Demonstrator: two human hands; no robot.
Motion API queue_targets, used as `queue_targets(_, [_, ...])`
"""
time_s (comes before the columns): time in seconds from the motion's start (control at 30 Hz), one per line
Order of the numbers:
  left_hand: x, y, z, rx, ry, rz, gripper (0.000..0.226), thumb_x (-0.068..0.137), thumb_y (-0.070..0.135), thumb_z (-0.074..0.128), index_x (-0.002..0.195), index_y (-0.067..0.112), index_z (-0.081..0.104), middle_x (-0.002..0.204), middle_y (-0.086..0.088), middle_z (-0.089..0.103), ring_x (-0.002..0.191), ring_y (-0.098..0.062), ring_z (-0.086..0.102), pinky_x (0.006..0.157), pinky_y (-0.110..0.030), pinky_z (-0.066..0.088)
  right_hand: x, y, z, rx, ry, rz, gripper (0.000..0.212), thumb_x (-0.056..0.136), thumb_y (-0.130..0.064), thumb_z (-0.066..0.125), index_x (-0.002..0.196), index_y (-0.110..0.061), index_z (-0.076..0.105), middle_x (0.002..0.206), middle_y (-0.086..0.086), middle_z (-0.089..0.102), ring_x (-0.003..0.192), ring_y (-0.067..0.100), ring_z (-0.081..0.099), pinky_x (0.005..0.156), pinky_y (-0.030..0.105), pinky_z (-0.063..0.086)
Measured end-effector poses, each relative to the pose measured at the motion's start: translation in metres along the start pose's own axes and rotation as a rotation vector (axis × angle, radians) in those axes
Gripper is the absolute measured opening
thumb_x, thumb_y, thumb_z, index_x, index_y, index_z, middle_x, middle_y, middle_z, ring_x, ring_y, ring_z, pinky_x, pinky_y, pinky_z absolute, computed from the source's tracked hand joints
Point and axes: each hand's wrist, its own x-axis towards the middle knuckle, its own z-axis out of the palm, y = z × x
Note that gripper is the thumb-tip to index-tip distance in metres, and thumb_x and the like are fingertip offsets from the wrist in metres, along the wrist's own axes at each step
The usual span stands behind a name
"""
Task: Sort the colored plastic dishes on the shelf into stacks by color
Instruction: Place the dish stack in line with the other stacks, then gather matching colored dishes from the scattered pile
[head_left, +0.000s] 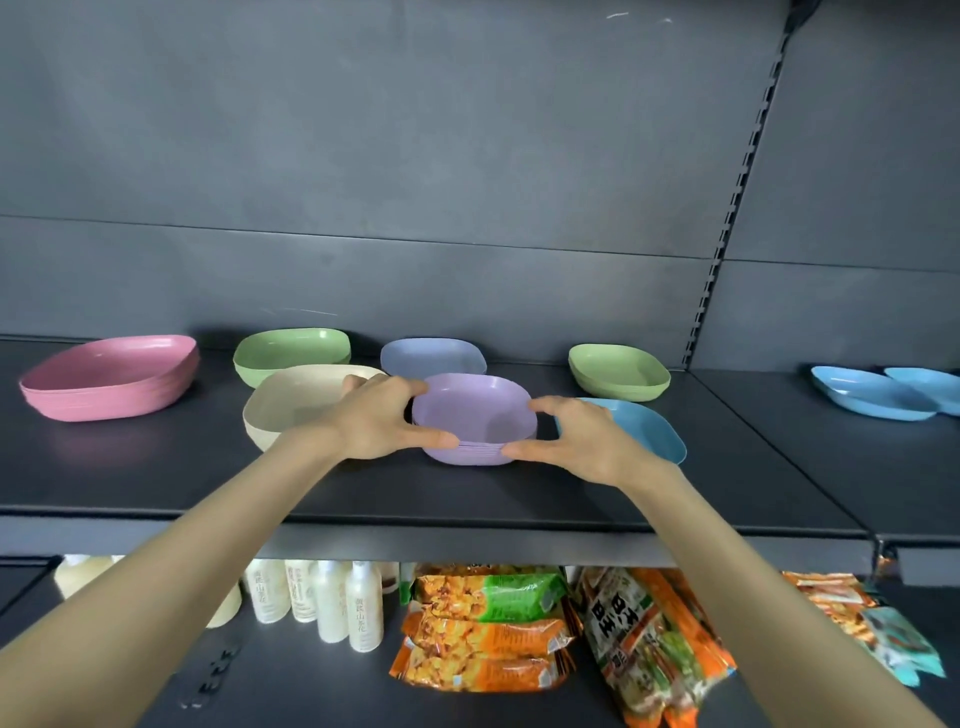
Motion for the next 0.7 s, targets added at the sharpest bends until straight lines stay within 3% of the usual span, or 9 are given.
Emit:
queue_targets(0.1, [0.001, -0.005, 0.001, -0.001, -0.041, 0.035, 0.079, 0.069, 0.077, 0.054, 0.134, 0.031, 0.047, 0.126, 0.008, 0.059, 0.124, -0.023, 0.044, 0.094, -0.035, 0.019, -0.001, -0.001, -0.002, -0.01, 0.003, 0.007, 0.078, 0.08, -0.055, 0.065, 0.142, -0.014, 0.04, 0.145, 0.001, 0.045, 0.135, 0.02, 0.038, 0.114, 0.042, 0.024])
queue_targets(0.23, [0.001, -0.005, 0.0, -0.007, -0.053, 0.046, 0.07, 0.071, 0.075, 0.055, 0.127, 0.034, 0.051, 0.121, 0.01, 0.061, 0.119, -0.021, 0.046, 0.089, -0.034, 0.016, -0.001, -0.002, -0.003, -0.006, 0.001, 0.01, 0.076, 0.08, -0.056, 0.064, 0.141, -0.016, 0.042, 0.145, 0.0, 0.046, 0.136, 0.02, 0.037, 0.114, 0.042, 0.024])
queue_targets(0.37, [-0.004, -0.001, -0.005, 0.026, -0.042, 0.046, 0.076, 0.074, 0.072, 0.057, 0.136, 0.027, 0.046, 0.133, 0.01, 0.053, 0.129, -0.022, 0.041, 0.104, -0.037, 0.022, -0.002, -0.004, -0.005, -0.077, 0.0, 0.003, 0.073, 0.079, -0.057, 0.064, 0.138, -0.017, 0.046, 0.142, 0.0, 0.048, 0.135, 0.022, 0.038, 0.111, 0.038, 0.024])
queue_targets(0.47, [-0.006, 0.007, -0.014, -0.01, 0.06, 0.104, 0.091, 0.06, 0.084, 0.043, 0.128, 0.025, 0.055, 0.129, 0.009, 0.058, 0.123, -0.022, 0.047, 0.103, -0.032, 0.03, -0.004, -0.005, -0.015, -0.123, 0.005, 0.0, 0.063, 0.08, -0.052, 0.067, 0.132, -0.02, 0.052, 0.141, 0.002, 0.045, 0.135, 0.022, 0.034, 0.1, 0.031, 0.02])
queue_targets(0.6, [-0.003, 0.035, -0.033, -0.006, 0.108, 0.169, 0.073, 0.074, 0.066, 0.054, 0.132, 0.021, 0.053, 0.137, 0.006, 0.053, 0.13, -0.022, 0.043, 0.109, -0.034, 0.027, -0.012, 0.001, -0.046, -0.14, 0.025, 0.04, 0.064, 0.082, -0.044, 0.068, 0.136, -0.017, 0.047, 0.148, 0.006, 0.035, 0.138, 0.023, 0.03, 0.112, 0.039, 0.023])
queue_targets(0.7, [0.01, 0.064, -0.044, 0.036, 0.144, 0.246, 0.056, 0.086, 0.047, 0.062, 0.134, 0.021, 0.05, 0.138, 0.004, 0.053, 0.13, -0.021, 0.043, 0.108, -0.033, 0.029, -0.024, 0.008, -0.079, -0.221, 0.092, 0.073, 0.058, 0.084, -0.041, 0.066, 0.132, -0.012, 0.05, 0.14, 0.006, 0.046, 0.129, 0.027, 0.041, 0.107, 0.044, 0.032])
